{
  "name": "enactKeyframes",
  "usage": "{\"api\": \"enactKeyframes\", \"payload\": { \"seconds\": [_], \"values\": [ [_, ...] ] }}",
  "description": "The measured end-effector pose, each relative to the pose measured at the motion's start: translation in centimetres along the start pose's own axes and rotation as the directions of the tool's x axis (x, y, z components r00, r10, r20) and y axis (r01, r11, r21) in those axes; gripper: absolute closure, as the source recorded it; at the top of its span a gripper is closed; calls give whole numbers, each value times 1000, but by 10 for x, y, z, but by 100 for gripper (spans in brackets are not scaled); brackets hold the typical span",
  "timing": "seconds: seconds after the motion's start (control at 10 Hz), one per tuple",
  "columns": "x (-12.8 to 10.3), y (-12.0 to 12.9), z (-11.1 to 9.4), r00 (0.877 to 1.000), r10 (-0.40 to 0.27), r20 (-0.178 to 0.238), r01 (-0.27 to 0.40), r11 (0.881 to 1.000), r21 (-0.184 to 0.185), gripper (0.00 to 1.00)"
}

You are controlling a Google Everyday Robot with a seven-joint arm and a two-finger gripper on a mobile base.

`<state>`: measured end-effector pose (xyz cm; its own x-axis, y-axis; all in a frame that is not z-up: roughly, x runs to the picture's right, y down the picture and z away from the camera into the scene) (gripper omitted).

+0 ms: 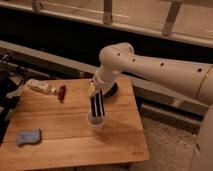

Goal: Place the eraser in the ceramic cup

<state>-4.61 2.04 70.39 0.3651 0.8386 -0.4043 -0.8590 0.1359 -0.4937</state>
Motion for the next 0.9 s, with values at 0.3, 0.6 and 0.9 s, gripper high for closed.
{"api": "enactKeyframes", "payload": {
  "seconds": [0.3, 0.6, 0.9],
  "values": [
    [-3, -7, 8, 997, -73, -19, 72, 995, -74, 100],
    [2, -19, 17, 995, -98, -7, 97, 986, -133, 100],
    [2, -21, 29, 992, -123, 38, 128, 980, -151, 100]
  ]
}}
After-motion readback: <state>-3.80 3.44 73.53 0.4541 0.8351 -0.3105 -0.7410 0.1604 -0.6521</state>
